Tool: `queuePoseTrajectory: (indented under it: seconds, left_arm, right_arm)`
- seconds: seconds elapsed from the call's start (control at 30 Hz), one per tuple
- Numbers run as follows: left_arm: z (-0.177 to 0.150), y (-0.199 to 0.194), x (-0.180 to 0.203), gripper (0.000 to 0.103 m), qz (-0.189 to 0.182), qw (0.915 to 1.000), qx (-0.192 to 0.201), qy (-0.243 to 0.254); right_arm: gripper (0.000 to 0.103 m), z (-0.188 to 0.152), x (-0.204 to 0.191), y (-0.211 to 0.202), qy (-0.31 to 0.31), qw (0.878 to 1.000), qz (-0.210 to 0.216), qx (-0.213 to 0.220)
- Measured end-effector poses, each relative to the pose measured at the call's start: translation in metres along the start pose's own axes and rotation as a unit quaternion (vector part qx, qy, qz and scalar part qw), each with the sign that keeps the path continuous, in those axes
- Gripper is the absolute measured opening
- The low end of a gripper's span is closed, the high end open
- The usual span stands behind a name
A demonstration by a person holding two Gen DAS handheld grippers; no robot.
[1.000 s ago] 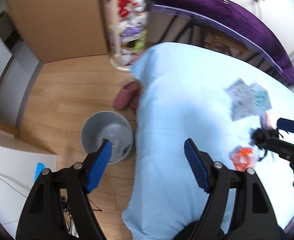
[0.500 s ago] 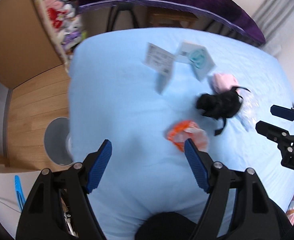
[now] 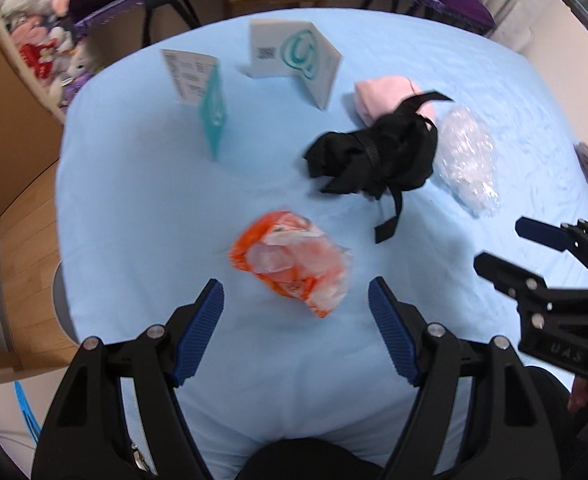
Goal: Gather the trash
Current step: 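Move both open grippers back over the bed toward the plastic bags, then grasp orange-white plastic bag with left gripper while right grasps clear bubble-wrap bag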
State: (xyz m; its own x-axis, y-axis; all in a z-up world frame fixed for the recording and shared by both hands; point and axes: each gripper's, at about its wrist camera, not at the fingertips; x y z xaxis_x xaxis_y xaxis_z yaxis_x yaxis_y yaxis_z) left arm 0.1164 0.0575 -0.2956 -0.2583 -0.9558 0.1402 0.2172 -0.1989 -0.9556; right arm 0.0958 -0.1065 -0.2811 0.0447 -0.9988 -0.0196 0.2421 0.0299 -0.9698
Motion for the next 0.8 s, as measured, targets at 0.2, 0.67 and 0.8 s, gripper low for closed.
queuePoseTrajectory:
  seconds: [0.2,0.67,0.8]
  left_arm:
    - [0.006,0.029,0.014,0.075,-0.004,1.0000,-0.007,0.005]
    - [0.008,0.080,0.030,0.070,0.014,0.9997,-0.017,-0.013]
    - [0.011,0.081,0.029,0.049,0.018,0.9996,-0.016,-0.011]
  right_arm:
    - [0.067,0.008,0.029,0.021,0.023,0.999,-0.035,0.021]
    - [0.076,0.018,0.069,0.074,0.014,0.997,-0.073,0.002]
    - [0.043,0.018,0.073,0.080,0.020,0.998,-0.058,-0.006]
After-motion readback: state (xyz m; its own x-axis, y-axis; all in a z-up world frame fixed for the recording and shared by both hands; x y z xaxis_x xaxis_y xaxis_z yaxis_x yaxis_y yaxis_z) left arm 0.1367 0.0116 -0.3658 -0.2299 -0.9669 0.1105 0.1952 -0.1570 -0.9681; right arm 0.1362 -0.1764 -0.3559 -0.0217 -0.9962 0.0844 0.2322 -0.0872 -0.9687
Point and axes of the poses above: each gripper's, at about its wrist camera, not at the fingertips, and y roughly the way its jaws point, x to its right, z to its top, and after that the axes turned 1 degree about x, right-handed
